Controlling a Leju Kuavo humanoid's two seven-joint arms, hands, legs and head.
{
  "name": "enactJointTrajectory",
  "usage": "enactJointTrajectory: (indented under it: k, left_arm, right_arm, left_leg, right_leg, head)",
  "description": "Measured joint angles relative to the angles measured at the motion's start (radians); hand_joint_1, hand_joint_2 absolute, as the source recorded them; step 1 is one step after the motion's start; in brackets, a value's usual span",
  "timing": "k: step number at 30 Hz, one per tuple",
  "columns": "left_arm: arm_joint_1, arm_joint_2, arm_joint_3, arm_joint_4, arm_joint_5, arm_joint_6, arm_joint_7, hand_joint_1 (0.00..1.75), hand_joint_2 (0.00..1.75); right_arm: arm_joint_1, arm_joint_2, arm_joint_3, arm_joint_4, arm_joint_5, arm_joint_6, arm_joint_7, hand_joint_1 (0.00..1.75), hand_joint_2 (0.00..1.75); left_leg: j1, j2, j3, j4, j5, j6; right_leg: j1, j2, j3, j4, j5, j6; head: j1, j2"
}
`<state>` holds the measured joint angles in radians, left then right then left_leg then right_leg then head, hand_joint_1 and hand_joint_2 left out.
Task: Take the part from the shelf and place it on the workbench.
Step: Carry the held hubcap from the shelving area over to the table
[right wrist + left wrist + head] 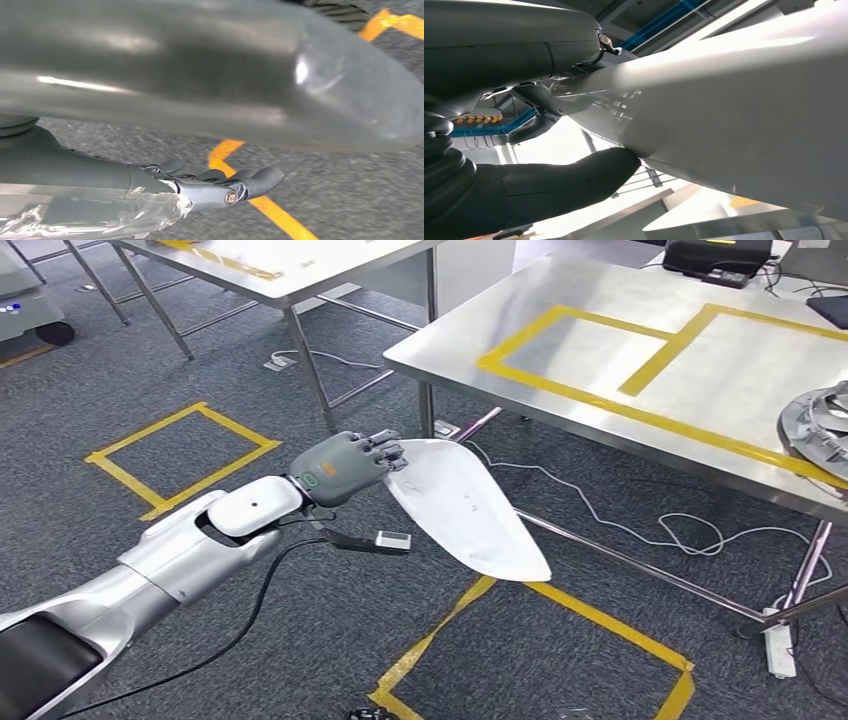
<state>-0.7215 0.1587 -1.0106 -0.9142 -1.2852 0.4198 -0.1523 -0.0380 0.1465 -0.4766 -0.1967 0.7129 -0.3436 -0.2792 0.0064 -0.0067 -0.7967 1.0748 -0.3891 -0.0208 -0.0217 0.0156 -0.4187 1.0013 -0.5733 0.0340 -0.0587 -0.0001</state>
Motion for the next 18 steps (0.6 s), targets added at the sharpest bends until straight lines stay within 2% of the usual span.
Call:
enactJointTrajectory:
  k: [1, 2, 3, 5, 6, 7, 8, 10, 11, 12, 13, 14, 15, 16, 17, 18]
  left_arm:
    - [0.001, 0.0, -0.001, 0.001, 0.0, -0.001, 0.0, 1.69, 1.75]
    - [0.003, -0.001, -0.001, 0.002, 0.0, -0.003, 0.0, 1.69, 1.75]
    - [0.003, -0.002, -0.002, 0.003, 0.001, -0.004, 0.001, 1.69, 1.75]
    - [0.002, -0.003, 0.001, 0.004, 0.001, -0.005, 0.002, 1.69, 1.75]
    - [0.0, -0.003, 0.003, 0.005, 0.001, -0.005, 0.002, 1.69, 1.75]
    - [-0.002, -0.004, 0.004, 0.005, 0.001, -0.004, 0.003, 1.69, 1.75]
    - [-0.002, -0.005, 0.004, 0.005, 0.0, -0.004, 0.003, 1.69, 1.75]
    - [0.002, -0.005, 0.002, 0.007, -0.001, -0.005, 0.005, 1.69, 1.75]
    - [0.005, -0.005, 0.001, 0.008, -0.002, -0.005, 0.007, 1.69, 1.75]
    - [0.007, -0.006, 0.001, 0.009, -0.003, -0.006, 0.008, 1.69, 1.75]
    - [0.008, -0.006, 0.0, 0.01, -0.003, -0.006, 0.008, 1.69, 1.75]
    - [0.007, -0.007, 0.0, 0.01, -0.003, -0.006, 0.009, 1.69, 1.75]
    - [0.006, -0.008, 0.0, 0.01, -0.003, -0.006, 0.009, 1.69, 1.75]
    - [0.004, -0.009, 0.0, 0.011, -0.003, -0.006, 0.009, 1.69, 1.75]
    - [0.004, -0.01, 0.0, 0.011, -0.003, -0.006, 0.01, 1.69, 1.75]
    - [0.003, -0.01, 0.0, 0.011, -0.003, -0.006, 0.01, 1.69, 1.75]
  right_arm:
    - [-0.001, 0.0, 0.0, 0.0, 0.0, 0.0, -0.001, 0.0, 0.0]
    - [-0.001, 0.0, 0.0, 0.0, 0.0, 0.0, -0.001, 0.0, 0.0]
    - [-0.002, 0.0, 0.0, 0.001, 0.0, 0.0, -0.002, 0.0, 0.0]
    - [-0.005, 0.0, -0.001, 0.0, 0.0, 0.0, -0.002, 0.0, 0.0]
    - [-0.007, 0.0, -0.001, 0.0, 0.0, 0.0, -0.003, 0.0, 0.0]
    - [-0.01, 0.0, -0.001, 0.0, 0.0, 0.0, -0.003, 0.0, 0.0]
    - [-0.011, 0.0, -0.001, 0.0, 0.0, 0.0, -0.003, 0.0, 0.0]
    - [-0.012, 0.0, -0.001, 0.0, 0.0, 0.0, -0.003, 0.0, 0.0]
    - [-0.011, 0.0, -0.001, 0.0, 0.0, 0.0, -0.003, 0.0, 0.0]
    - [-0.009, 0.0, -0.001, 0.0, 0.001, 0.0, -0.003, 0.0, 0.0]
    - [-0.008, 0.0, -0.001, 0.0, 0.001, 0.0, -0.003, 0.0, 0.0]
    - [-0.007, 0.0, -0.001, 0.0, 0.001, 0.0, -0.003, 0.0, 0.0]
    - [-0.007, 0.0, -0.001, 0.0, 0.001, 0.0, -0.003, 0.0, 0.0]
    - [-0.008, 0.0, -0.001, 0.0, 0.002, 0.0, -0.003, 0.0, 0.0]
    - [-0.009, 0.0, -0.001, 0.0, 0.002, 0.0, -0.003, 0.0, 0.0]
    - [-0.01, 0.0, -0.002, 0.0, 0.002, 0.0, -0.003, 0.0, 0.0]
  left_leg:
    - [0.0, 0.003, 0.009, -0.048, 0.073, 0.002]
    - [-0.001, 0.005, 0.014, -0.074, 0.125, 0.003]
    - [-0.001, 0.005, 0.015, -0.081, 0.143, 0.003]
    - [0.001, 0.0, 0.019, -0.068, 0.135, 0.012]
    - [0.002, -0.002, 0.022, -0.068, 0.127, 0.019]
    - [0.003, -0.004, 0.027, -0.068, 0.12, 0.026]
    - [0.001, -0.006, 0.032, -0.069, 0.112, 0.031]
    - [-0.003, -0.008, 0.041, -0.069, 0.099, 0.038]
    - [-0.006, -0.009, 0.046, -0.069, 0.092, 0.04]
    - [-0.009, -0.011, 0.052, -0.068, 0.087, 0.041]
    - [-0.012, -0.014, 0.059, -0.068, 0.082, 0.042]
    - [-0.014, -0.016, 0.066, -0.068, 0.078, 0.042]
    - [-0.016, -0.017, 0.072, -0.068, 0.075, 0.04]
    - [-0.017, -0.019, 0.077, -0.068, 0.073, 0.038]
    - [-0.017, -0.02, 0.079, -0.068, 0.073, 0.034]
    - [-0.017, -0.02, 0.081, -0.069, 0.074, 0.029]
  right_leg:
    - [0.003, 0.0, 0.011, 0.001, -0.02, 0.004]
    - [0.007, 0.0, 0.021, -0.001, -0.038, 0.009]
    - [0.009, 0.001, 0.034, -0.007, -0.052, 0.013]
    - [0.009, -0.001, 0.053, -0.023, -0.069, 0.022]
    - [0.008, -0.004, 0.05, -0.01, -0.081, 0.025]
    - [0.008, -0.006, 0.03, 0.03, -0.101, 0.028]
    - [0.01, -0.008, -0.01, 0.095, -0.127, 0.029]
    - [0.013, -0.008, -0.118, 0.243, -0.167, 0.027]
    - [0.015, -0.008, -0.162, 0.282, -0.16, 0.024]
    - [0.018, -0.008, -0.189, 0.282, -0.129, 0.02]
    - [0.021, -0.008, -0.198, 0.243, -0.079, 0.015]
    - [0.024, -0.008, -0.191, 0.177, -0.019, 0.008]
    - [0.027, -0.007, -0.18, 0.116, 0.028, 0.001]
    - [0.03, -0.006, -0.17, 0.069, 0.06, -0.004]
    - [0.032, -0.006, -0.165, 0.044, 0.075, -0.008]
    - [0.035, -0.005, -0.165, 0.04, 0.078, -0.011]
  head:
    - [-0.002, 0.0]
    - [-0.002, 0.0]
    - [-0.002, 0.0]
    - [0.001, 0.0]
    - [0.004, 0.0]
    - [0.006, 0.0]
    - [0.01, 0.0]
    - [0.012, 0.0]
    - [0.012, 0.0]
    - [0.012, 0.0]
    - [0.012, 0.0]
    - [0.013, 0.0]
    - [0.012, 0.0]
    - [0.012, 0.0]
    - [0.012, 0.0]
    - [0.012, 0.0]
